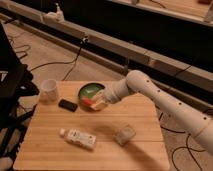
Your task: Place the pepper in the ceramic cup
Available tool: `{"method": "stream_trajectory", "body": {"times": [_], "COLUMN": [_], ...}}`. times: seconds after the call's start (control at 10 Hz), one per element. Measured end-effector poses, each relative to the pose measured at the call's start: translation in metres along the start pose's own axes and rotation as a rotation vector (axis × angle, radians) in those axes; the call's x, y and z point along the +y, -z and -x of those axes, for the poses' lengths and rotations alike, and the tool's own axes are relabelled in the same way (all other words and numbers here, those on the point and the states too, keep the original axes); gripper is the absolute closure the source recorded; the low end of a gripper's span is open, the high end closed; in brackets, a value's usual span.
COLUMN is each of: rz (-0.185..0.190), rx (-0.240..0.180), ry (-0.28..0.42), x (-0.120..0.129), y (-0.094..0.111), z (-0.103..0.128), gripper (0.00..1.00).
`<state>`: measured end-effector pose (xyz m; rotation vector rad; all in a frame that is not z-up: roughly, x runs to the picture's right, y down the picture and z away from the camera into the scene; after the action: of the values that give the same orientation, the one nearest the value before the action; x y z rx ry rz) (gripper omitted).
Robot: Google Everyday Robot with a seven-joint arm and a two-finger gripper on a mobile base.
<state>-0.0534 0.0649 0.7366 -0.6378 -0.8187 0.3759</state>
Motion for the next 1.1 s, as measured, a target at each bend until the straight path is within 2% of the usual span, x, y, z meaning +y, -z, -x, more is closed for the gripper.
{"method": "stream_trajectory", "body": {"times": [0.1,0.2,0.3,0.4,0.5,0.6,0.7,0.8,1.1], "rz": [0.014,0.023,0.024,0.025,0.020,0.002,-0.009,-0.015,-0.019], "rx": [0.006,-0.006,-0.022,-0.058,-0.117,-0.197,-0.258,-0.290,-0.293], "ry": [0.042,0.087,0.107,0.132,0.150,0.164,0.178,0.184,0.183], "x": [-0.007,-0.013,-0.017,-0.023,-0.032,-0.041,-0.044,-0.045,-0.046], "y": [-0.019,-0.044,-0.056,-0.077,-0.097,-0.112,-0.120,-0.123,-0.121], "z": [0.023,0.052,0.068,0.097,0.131,0.169,0.193,0.207,0.206], "gripper": [0.99,0.99,0.99,0.99,0.99,0.99,0.99,0.99,0.99]}}
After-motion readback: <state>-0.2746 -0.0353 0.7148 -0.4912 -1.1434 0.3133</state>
